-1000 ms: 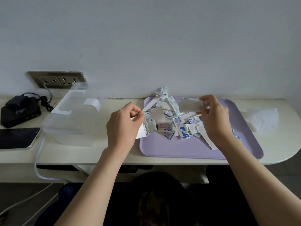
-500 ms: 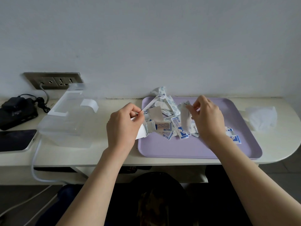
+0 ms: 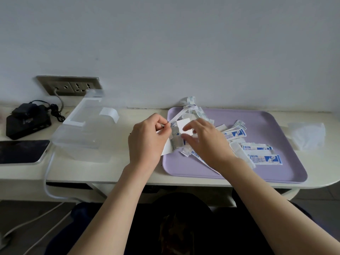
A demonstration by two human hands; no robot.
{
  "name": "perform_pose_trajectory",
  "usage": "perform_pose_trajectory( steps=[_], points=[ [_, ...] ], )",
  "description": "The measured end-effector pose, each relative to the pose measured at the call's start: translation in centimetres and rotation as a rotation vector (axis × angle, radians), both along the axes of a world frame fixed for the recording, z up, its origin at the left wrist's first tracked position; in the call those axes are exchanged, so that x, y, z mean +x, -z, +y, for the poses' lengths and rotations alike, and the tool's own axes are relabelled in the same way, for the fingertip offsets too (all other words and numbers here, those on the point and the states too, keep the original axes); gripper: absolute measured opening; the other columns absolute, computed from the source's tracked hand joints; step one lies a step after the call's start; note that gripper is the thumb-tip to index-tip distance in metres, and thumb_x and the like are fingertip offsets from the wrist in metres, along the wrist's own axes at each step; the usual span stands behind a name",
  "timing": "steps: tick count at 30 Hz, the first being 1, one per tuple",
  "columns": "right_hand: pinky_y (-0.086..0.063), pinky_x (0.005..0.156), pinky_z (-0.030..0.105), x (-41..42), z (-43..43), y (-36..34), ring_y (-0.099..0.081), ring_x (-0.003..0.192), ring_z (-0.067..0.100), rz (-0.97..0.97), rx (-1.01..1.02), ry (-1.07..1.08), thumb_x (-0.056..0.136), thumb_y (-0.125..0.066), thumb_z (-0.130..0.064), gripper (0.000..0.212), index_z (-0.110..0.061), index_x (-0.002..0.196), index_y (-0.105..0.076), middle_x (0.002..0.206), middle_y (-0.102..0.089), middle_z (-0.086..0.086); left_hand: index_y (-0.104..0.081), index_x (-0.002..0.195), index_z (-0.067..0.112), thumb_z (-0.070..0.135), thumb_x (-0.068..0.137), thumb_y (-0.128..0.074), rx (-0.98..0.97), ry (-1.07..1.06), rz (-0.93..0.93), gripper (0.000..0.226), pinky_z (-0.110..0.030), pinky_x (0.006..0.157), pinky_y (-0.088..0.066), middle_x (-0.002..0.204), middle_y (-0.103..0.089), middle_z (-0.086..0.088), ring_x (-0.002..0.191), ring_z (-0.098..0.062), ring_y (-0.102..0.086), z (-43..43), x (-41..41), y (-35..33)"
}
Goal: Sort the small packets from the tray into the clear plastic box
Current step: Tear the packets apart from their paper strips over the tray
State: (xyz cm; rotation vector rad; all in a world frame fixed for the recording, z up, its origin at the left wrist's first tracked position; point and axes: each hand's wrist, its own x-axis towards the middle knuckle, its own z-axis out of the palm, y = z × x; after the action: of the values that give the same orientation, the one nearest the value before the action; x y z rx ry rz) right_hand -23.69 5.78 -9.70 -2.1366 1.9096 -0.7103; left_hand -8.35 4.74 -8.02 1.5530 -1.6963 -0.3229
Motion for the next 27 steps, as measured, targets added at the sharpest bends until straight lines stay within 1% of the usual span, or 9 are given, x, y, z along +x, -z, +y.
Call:
perform_pose_trajectory(
  steps=[3, 8, 13, 16, 18, 20, 22, 24, 27],
  points=[
    [-0.038, 0.075, 0.027, 0.6, 0.0, 0.5, -0.052, 0.112, 0.016, 0.092, 0.117, -0.051, 0.09, -0.056, -0.04, 0.038, -0.02, 0.121, -0.051, 0.123, -0.053, -0.004, -0.063, 0.074, 0.019, 0.021, 0.084, -0.064, 0.002, 0.005, 0.002, 0.011, -0.022, 0.053, -0.038, 0.055, -0.053, 0.015, 0.064, -0.019, -0.057, 0.0, 0.1, -0.1],
    [-0.039, 0.069, 0.029, 1.1, -0.3, 0.4, -0.059, 0.099, 0.023, 0.078, 0.139, -0.041, 0.091, -0.057, -0.033, 0.031, -0.017, 0.117, -0.051, 0.111, -0.065, -0.002, -0.064, 0.076, 0.017, 0.022, 0.085, -0.063, 0.006, 0.01, -0.005, 0.01, -0.023, 0.053, -0.038, 0.055, -0.053, 0.015, 0.065, -0.019, -0.057, 0.0, 0.3, -0.2],
    [-0.041, 0.067, 0.027, 0.7, -0.4, 0.0, -0.06, 0.083, 0.018, -0.144, 0.208, -0.043, 0.079, -0.071, -0.016, 0.03, -0.016, 0.106, -0.058, 0.091, -0.066, -0.003, -0.064, 0.076, 0.017, 0.022, 0.085, -0.063, 0.009, 0.004, -0.004, 0.01, -0.019, 0.052, -0.035, 0.053, -0.052, 0.016, 0.063, -0.018, -0.055, -0.1, 0.7, -0.3],
    [-0.048, 0.072, 0.028, 0.1, -0.4, -0.4, -0.061, 0.079, 0.017, -0.245, 0.211, -0.044, 0.08, -0.067, -0.004, 0.032, -0.013, 0.108, -0.057, 0.08, -0.061, -0.005, -0.063, 0.075, 0.017, 0.021, 0.085, -0.063, 0.009, 0.002, -0.006, 0.01, -0.019, 0.051, -0.035, 0.054, -0.052, 0.016, 0.062, -0.017, -0.054, -0.1, 0.7, -0.3],
    [-0.05, 0.073, 0.034, -0.5, -0.3, -0.7, -0.063, 0.08, 0.021, -0.278, 0.155, 0.006, 0.083, -0.062, -0.003, 0.025, -0.012, 0.107, -0.058, 0.08, -0.065, -0.003, -0.063, 0.075, 0.018, 0.021, 0.085, -0.063, 0.013, 0.004, -0.007, 0.01, -0.019, 0.051, -0.035, 0.054, -0.052, 0.015, 0.061, -0.017, -0.053, 0.0, 0.7, -0.3],
    [-0.049, 0.068, 0.039, -1.4, -0.3, -1.0, -0.061, 0.081, 0.03, -0.217, 0.057, 0.11, 0.087, -0.06, -0.012, 0.017, -0.013, 0.105, -0.058, 0.086, -0.069, 0.007, -0.062, 0.075, 0.018, 0.021, 0.085, -0.062, 0.021, 0.004, -0.007, 0.01, -0.019, 0.051, -0.035, 0.054, -0.052, 0.016, 0.062, -0.017, -0.054, 0.0, 0.6, -0.3],
    [-0.045, 0.063, 0.038, -2.3, -0.2, -1.4, -0.058, 0.08, 0.036, -0.081, -0.021, 0.209, 0.091, -0.056, -0.023, 0.015, -0.014, 0.103, -0.057, 0.088, -0.068, 0.012, -0.062, 0.076, 0.019, 0.022, 0.085, -0.062, 0.024, 0.01, -0.016, 0.01, -0.019, 0.052, -0.035, 0.054, -0.051, 0.017, 0.063, -0.017, -0.055, 0.1, 0.6, -0.2],
    [-0.036, 0.061, 0.035, -3.0, 0.0, -1.6, -0.056, 0.081, 0.037, 0.041, -0.056, 0.268, 0.095, -0.05, -0.028, 0.017, -0.014, 0.103, -0.056, 0.087, -0.066, 0.012, -0.062, 0.076, 0.02, 0.022, 0.085, -0.062, 0.03, 0.016, -0.025, 0.01, -0.018, 0.053, -0.036, 0.055, -0.051, 0.018, 0.064, -0.017, -0.055, 0.3, 0.5, -0.2],
    [-0.03, 0.061, 0.033, -3.5, 0.0, -1.6, -0.052, 0.08, 0.035, 0.062, -0.068, 0.323, 0.099, -0.04, -0.03, 0.025, -0.013, 0.107, -0.057, 0.091, -0.065, 0.014, -0.06, 0.076, 0.02, 0.022, 0.086, -0.062, 0.032, 0.023, -0.027, 0.01, -0.019, 0.055, -0.036, 0.054, -0.051, 0.018, 0.064, -0.017, -0.055, 0.4, 0.4, 0.0]
  ],
)
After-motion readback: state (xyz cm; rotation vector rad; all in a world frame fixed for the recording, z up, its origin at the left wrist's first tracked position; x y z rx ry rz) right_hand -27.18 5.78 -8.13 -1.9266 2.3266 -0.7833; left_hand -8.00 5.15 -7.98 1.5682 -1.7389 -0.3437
